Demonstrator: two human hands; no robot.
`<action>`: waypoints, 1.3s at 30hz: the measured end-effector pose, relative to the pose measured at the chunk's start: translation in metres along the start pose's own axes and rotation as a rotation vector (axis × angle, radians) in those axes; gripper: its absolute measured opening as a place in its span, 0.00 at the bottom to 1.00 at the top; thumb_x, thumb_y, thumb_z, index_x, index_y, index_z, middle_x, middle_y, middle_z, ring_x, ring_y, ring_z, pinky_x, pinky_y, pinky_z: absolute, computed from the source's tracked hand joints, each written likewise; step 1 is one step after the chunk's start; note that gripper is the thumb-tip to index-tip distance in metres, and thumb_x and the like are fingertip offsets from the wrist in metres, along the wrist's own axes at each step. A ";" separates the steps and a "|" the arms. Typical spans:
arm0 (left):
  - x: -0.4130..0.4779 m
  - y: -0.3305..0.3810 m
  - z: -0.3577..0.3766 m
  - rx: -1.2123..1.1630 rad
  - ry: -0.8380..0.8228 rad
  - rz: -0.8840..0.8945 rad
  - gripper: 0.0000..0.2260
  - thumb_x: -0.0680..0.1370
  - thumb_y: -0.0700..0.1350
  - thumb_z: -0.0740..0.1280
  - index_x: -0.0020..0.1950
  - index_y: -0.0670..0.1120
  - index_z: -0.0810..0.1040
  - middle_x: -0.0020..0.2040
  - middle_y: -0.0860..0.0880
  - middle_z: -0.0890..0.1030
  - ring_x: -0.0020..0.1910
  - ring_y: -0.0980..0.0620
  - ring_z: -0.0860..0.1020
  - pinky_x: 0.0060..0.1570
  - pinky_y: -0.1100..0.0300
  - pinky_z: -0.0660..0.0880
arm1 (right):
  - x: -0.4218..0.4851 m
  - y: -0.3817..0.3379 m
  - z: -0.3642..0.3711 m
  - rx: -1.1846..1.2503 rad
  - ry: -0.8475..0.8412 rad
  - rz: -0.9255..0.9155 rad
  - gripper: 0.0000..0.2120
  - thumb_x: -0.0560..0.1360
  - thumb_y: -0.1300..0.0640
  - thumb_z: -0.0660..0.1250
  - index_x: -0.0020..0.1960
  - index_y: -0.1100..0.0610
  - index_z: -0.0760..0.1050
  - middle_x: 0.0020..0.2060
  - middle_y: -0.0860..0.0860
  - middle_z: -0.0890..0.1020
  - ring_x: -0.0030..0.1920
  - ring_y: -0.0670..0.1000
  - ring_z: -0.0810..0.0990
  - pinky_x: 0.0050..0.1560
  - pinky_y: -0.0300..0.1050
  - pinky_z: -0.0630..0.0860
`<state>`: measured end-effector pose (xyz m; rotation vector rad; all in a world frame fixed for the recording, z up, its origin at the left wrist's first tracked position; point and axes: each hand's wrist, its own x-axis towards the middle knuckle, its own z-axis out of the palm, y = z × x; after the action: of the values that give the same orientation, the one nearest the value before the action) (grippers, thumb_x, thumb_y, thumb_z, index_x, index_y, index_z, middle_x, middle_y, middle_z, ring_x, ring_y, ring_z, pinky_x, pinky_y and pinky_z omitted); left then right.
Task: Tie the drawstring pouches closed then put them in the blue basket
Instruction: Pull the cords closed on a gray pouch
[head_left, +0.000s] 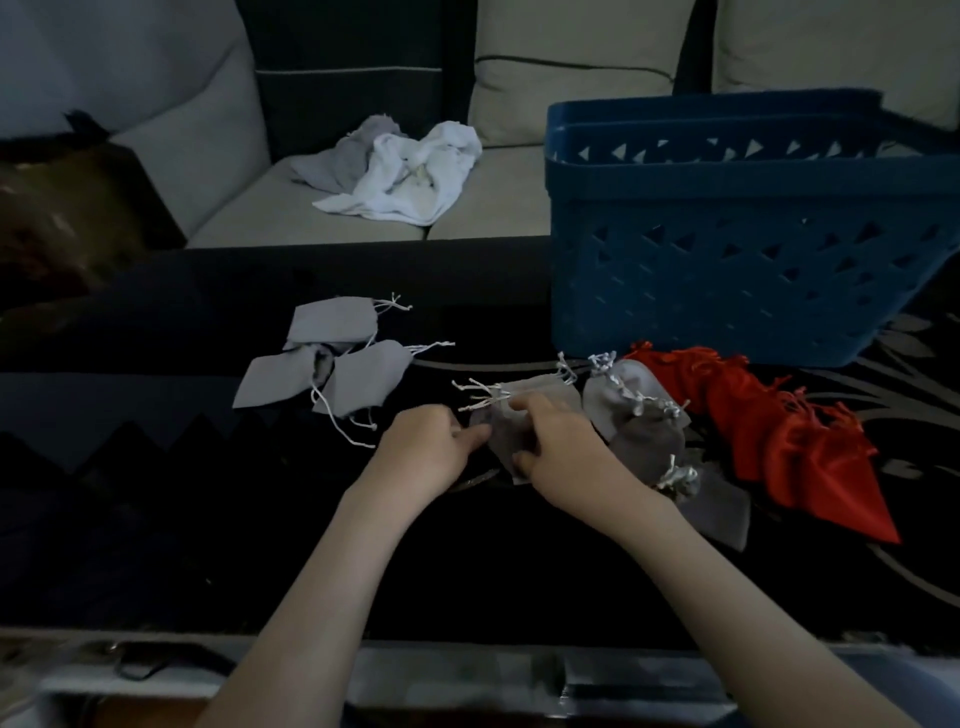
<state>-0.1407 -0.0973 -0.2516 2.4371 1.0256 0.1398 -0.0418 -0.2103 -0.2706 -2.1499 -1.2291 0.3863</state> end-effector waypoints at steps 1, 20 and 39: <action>-0.001 0.002 -0.001 -0.074 0.006 0.039 0.13 0.78 0.52 0.66 0.43 0.43 0.79 0.39 0.47 0.80 0.40 0.50 0.77 0.33 0.64 0.66 | 0.000 0.000 0.000 0.019 0.038 0.010 0.20 0.74 0.65 0.65 0.65 0.60 0.69 0.57 0.56 0.76 0.58 0.55 0.74 0.50 0.35 0.65; -0.024 0.082 -0.005 -0.842 0.051 0.330 0.13 0.81 0.49 0.61 0.46 0.42 0.79 0.42 0.46 0.80 0.44 0.54 0.78 0.48 0.59 0.73 | -0.038 0.008 -0.076 1.126 0.234 0.282 0.15 0.80 0.54 0.60 0.52 0.65 0.78 0.38 0.56 0.80 0.36 0.51 0.77 0.34 0.40 0.74; -0.014 0.131 0.021 -1.112 0.002 -0.021 0.22 0.78 0.40 0.61 0.23 0.47 0.69 0.31 0.51 0.80 0.27 0.56 0.71 0.32 0.65 0.68 | -0.052 0.042 -0.118 1.656 0.519 0.291 0.08 0.78 0.65 0.59 0.49 0.56 0.75 0.36 0.49 0.84 0.39 0.46 0.83 0.46 0.40 0.76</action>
<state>-0.0609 -0.1938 -0.2067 1.4047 0.6763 0.5397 0.0217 -0.3136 -0.2109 -0.8038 -0.0332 0.5962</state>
